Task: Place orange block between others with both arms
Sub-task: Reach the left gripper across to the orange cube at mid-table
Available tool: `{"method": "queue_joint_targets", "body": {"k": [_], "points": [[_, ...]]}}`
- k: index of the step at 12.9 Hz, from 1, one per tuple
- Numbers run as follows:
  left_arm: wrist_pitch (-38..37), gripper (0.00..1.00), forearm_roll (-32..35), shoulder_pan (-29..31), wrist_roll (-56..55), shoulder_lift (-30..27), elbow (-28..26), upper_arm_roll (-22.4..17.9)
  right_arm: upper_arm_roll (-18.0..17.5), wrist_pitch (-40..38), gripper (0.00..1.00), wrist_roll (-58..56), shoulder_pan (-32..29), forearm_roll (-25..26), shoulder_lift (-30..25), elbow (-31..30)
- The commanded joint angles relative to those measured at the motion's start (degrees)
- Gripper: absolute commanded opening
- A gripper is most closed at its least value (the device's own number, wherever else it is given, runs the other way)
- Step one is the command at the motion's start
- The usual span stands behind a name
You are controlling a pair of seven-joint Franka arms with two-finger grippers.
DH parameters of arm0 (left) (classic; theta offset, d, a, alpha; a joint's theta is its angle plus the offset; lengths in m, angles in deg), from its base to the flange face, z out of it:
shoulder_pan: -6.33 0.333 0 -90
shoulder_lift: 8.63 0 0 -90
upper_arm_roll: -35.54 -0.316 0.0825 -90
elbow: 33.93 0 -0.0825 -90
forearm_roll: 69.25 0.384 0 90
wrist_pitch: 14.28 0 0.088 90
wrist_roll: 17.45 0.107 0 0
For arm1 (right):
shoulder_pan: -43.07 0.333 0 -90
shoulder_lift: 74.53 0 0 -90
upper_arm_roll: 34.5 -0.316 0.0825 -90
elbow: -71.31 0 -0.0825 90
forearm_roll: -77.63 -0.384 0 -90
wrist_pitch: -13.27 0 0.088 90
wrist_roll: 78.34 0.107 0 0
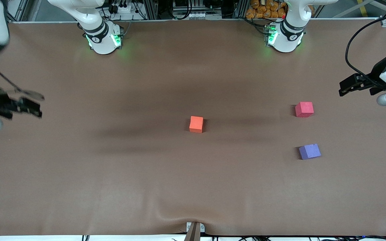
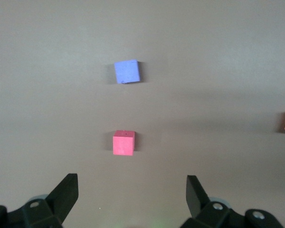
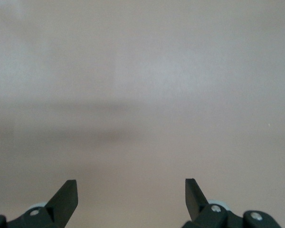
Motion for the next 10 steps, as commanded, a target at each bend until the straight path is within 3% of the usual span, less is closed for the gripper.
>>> {"method": "queue_joint_targets", "body": {"k": [1, 3, 4, 6, 10], "points": [[2.6, 1.00, -0.9, -4.0, -1.6, 3.8, 1.6, 0.9, 2.6, -2.7, 1.00, 0.0, 1.9, -0.6, -4.7, -3.6], [4.9, 1.00, -2.2, -9.2, -7.6, 8.2, 2.9, 1.1, 8.9, -5.1, 1.00, -0.4, 5.1, -4.9, -5.5, -3.4], [6.0, 1.00, -2.2, -12.9, -12.5, 11.3, 4.5, 1.3, 9.8, -5.3, 1.00, -0.6, 5.5, -5.2, -6.3, -3.4], [8.5, 1.00, -2.3, -18.7, -20.5, 18.3, 9.8, 1.3, 9.4, -6.3, 1.00, -0.3, 5.4, -5.1, -6.4, -3.4], [17.6, 1.00, -2.4, -26.4, -30.8, 24.4, 11.0, 1.4, 6.3, -7.3, 1.00, 1.9, 3.4, -4.5, -6.3, -3.5]]}}
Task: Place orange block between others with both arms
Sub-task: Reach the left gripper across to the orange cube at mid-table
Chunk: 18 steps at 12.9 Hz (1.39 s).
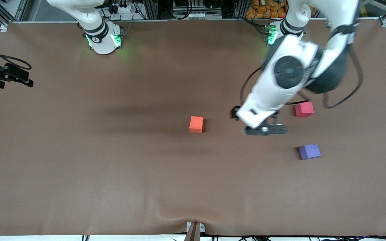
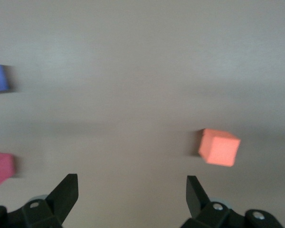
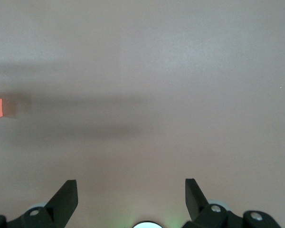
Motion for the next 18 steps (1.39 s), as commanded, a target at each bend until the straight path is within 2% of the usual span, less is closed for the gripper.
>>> {"method": "queue_joint_targets", "body": {"k": [1, 5, 9, 11, 18], "points": [[4.6, 1.00, -0.7, -3.9, -5.5, 4.1, 2.9, -0.5, -1.3, -0.2, 1.00, 1.4, -1.3, 0.4, -1.6, -1.6], [11.4, 1.00, -1.5, -7.1, -6.6, 8.2, 3.2, -0.1, -3.8, -0.4, 1.00, 1.3, -3.9, 1.9, -2.0, -1.7], [16.4, 1.00, -2.6, -10.2, -10.9, 11.5, 3.5, 0.4, -3.8, 2.6, 1.00, 1.0, -4.0, 2.0, -2.3, -1.6], [17.5, 1.00, -2.7, -12.6, -12.8, 12.6, 3.7, 0.0, -3.8, 4.2, 1.00, 0.7, -3.9, 2.3, -2.3, -2.0], [17.4, 1.00, -1.4, -14.3, -12.8, 16.4, 2.5, -0.1, -3.8, 3.7, 1.00, 0.8, -3.4, 3.0, -1.9, -3.0]]}}
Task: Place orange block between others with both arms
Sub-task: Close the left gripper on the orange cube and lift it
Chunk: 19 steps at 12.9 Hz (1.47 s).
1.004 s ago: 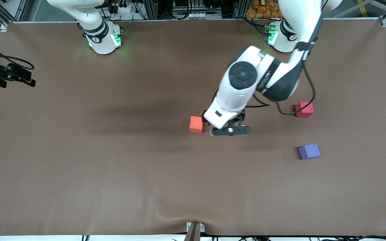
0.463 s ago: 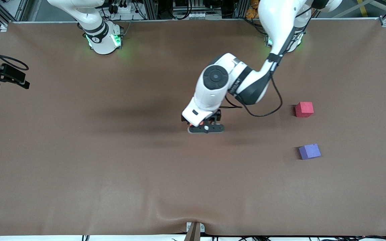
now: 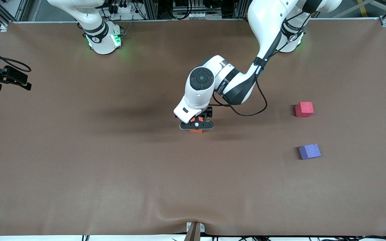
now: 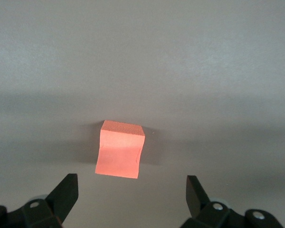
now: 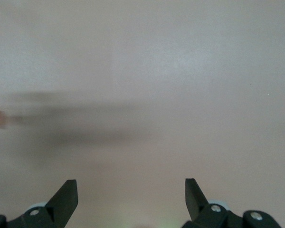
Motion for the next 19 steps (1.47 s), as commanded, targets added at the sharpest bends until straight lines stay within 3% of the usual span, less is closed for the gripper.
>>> {"method": "queue_joint_targets", "body": {"k": [1, 13, 19], "points": [[-0.1, 1.00, 0.8, -1.2, -0.2, 2.3, 1.0, -0.7, -0.8, 0.4, 1.00, 0.3, -0.5, 0.8, -1.2, -1.4], [0.2, 1.00, 3.1, -1.5, 5.3, 7.7, 0.8, -0.7, -0.8, 0.2, 1.00, 0.8, 0.7, 0.8, -1.3, -2.5], [3.9, 0.98, 3.2, -1.6, 5.4, 9.4, 0.7, -0.7, -0.8, 0.1, 1.00, 0.9, 0.8, 0.8, -1.3, -2.5]]}}
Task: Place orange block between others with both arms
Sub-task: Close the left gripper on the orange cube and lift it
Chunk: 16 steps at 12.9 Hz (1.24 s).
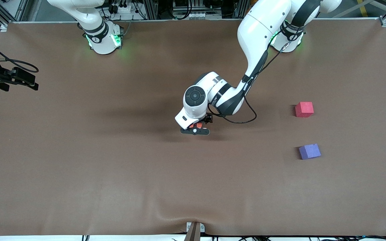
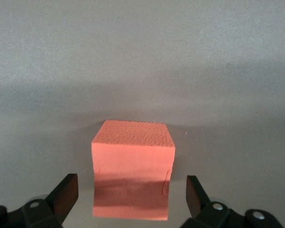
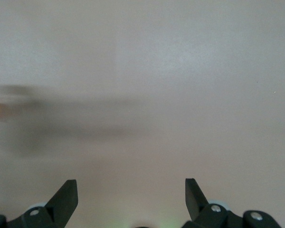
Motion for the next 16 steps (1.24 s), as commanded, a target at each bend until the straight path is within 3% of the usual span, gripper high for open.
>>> {"method": "queue_joint_targets", "body": {"k": [1, 3, 6, 7, 11, 16], "points": [[1.1, 0.92, 1.2, -0.5, 0.5, 1.0, 0.9, -0.6, -0.2, 0.2, 1.00, 0.9, 0.4, 0.8, -1.3, -1.3], [1.1, 0.69, 1.6, -0.6, 0.2, 1.3, 0.8, -0.6, -0.2, 0.3, 1.00, 0.9, 0.4, 0.8, -1.3, -1.3], [1.1, 0.11, 1.3, -0.7, -0.7, 0.9, 0.9, -0.6, -0.2, 0.2, 1.00, 0.9, 0.7, 0.8, -1.3, -1.4], [1.0, 0.01, 1.1, -0.7, -0.8, 0.6, 0.9, -0.6, -0.2, 0.2, 1.00, 0.9, 0.7, 0.8, -1.3, -1.4], [-4.4, 0.00, 1.4, 1.3, -4.2, -5.7, 0.9, -1.9, -0.2, 0.2, 1.00, 0.9, 0.7, 0.8, -1.3, -1.4], [-15.4, 0.02, 1.5, 11.3, -1.6, -17.9, 0.4, -1.9, -0.2, 0.2, 1.00, 0.9, 0.7, 0.8, -1.3, -1.4]]}}
